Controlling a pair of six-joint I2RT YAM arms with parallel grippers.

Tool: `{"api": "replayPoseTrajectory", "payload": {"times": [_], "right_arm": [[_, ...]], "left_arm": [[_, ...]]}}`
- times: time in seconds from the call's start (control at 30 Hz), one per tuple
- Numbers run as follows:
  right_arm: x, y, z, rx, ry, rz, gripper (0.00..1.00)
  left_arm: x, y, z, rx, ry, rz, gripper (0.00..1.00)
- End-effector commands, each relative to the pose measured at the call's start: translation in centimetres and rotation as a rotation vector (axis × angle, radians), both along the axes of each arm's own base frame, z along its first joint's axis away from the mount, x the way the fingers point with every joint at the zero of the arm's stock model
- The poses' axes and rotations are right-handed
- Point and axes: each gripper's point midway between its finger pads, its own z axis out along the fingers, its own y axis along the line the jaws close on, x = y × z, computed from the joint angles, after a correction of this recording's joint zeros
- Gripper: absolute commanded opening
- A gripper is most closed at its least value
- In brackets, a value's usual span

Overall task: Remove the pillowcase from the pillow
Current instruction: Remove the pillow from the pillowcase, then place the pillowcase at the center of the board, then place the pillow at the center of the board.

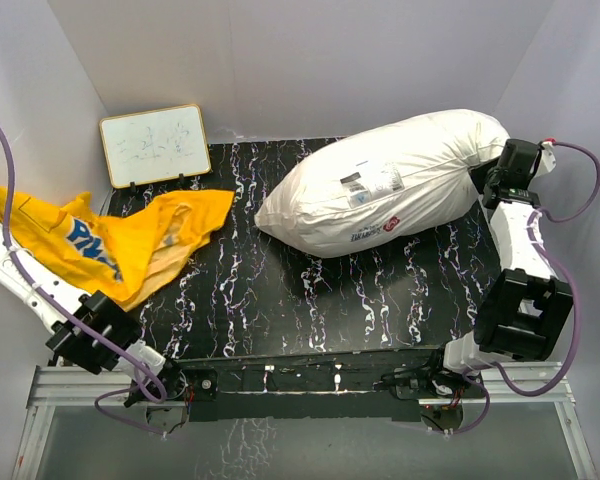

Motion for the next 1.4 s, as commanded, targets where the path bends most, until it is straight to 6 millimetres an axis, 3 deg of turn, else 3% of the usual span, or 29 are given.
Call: {"api": "replayPoseTrajectory", "payload": {"times": [0.0, 0.13, 0.23, 0.33, 0.37, 0.47, 0.53, 0.57, 0.63, 0.67, 0.7, 0.73, 0.77, 0.83, 0.87, 0.9, 1.07, 1.13, 1.27, 1.37], "right_arm": [[0.6, 2.3, 5.5, -0.027, -0.182, 0.032, 0.08], [0.5, 6.6, 9.4, -0.037, -0.333, 0.163, 0.08], [-0.2, 8.7, 12.4, -0.072, -0.466, 0.234, 0.08], [-1.6, 9.5, 13.4, -0.112, -0.527, 0.273, 0.08], [-2.1, 9.4, 13.4, -0.130, -0.534, 0.270, 0.08], [-3.8, 9.3, 12.5, -0.202, -0.551, 0.273, 0.08], [-4.8, 9.0, 11.1, -0.250, -0.531, 0.263, 0.08], [-5.3, 8.6, 10.2, -0.266, -0.512, 0.244, 0.08], [-6.2, 7.6, 7.8, -0.275, -0.456, 0.190, 0.12], [-6.7, 7.4, 6.8, -0.274, -0.438, 0.176, 0.17], [-7.1, 7.3, 6.2, -0.269, -0.432, 0.166, 0.27], [-7.6, 7.3, 6.1, -0.265, -0.439, 0.158, 0.39], [-8.1, 7.2, 6.1, -0.266, -0.448, 0.145, 0.52], [-9.4, 7.3, 6.9, -0.274, -0.489, 0.131, 0.68], [-10.2, 7.0, 7.4, -0.278, -0.512, 0.105, 0.93], [-11.2, 6.6, 7.8, -0.286, -0.533, 0.067, 0.98], [-18.8, 1.9, 12.4, -0.378, -0.665, -0.281, 0.98], [-20.8, 0.2, 13.5, -0.431, -0.658, -0.390, 0.98], [-21.3, -1.1, 13.9, -0.547, -0.532, -0.432, 0.98], [-21.3, -0.9, 13.6, -0.565, -0.512, -0.416, 0.98]], "left_arm": [[4.0, -11.5, 6.4, -0.201, -0.188, -0.325, 0.00], [7.6, -23.6, 8.4, -0.356, -0.226, -0.593, 0.00], [9.2, -31.1, 9.1, -0.449, -0.204, -0.728, 0.00], [10.9, -36.3, 8.3, -0.459, -0.132, -0.791, 0.00], [11.5, -36.8, 7.5, -0.450, -0.112, -0.777, 0.00], [12.7, -36.6, 2.7, -0.426, -0.005, -0.704, 0.00], [12.7, -35.3, -1.4, -0.390, 0.069, -0.643, 0.00], [12.3, -34.7, -3.4, -0.376, 0.100, -0.618, 0.06], [11.5, -33.7, -7.2, -0.321, 0.156, -0.596, 0.49], [11.1, -33.3, -8.4, -0.305, 0.175, -0.585, 0.65], [10.5, -33.0, -9.8, -0.293, 0.201, -0.576, 0.86], [10.3, -32.7, -10.6, -0.277, 0.218, -0.570, 0.96], [10.0, -32.4, -10.4, -0.256, 0.210, -0.567, 0.97], [9.6, -32.0, -9.9, -0.223, 0.209, -0.566, 0.97], [9.6, -31.8, -9.6, -0.216, 0.207, -0.560, 0.97], [9.8, -31.6, -9.1, -0.215, 0.200, -0.552, 0.97], [11.4, -30.8, -4.5, -0.262, 0.040, -0.450, 0.97], [11.9, -31.0, -3.0, -0.302, -0.042, -0.423, 0.97], [12.6, -31.0, -2.9, -0.371, -0.159, -0.368, 0.97], [12.8, -30.9, -5.4, -0.415, -0.182, -0.320, 0.97]]}}
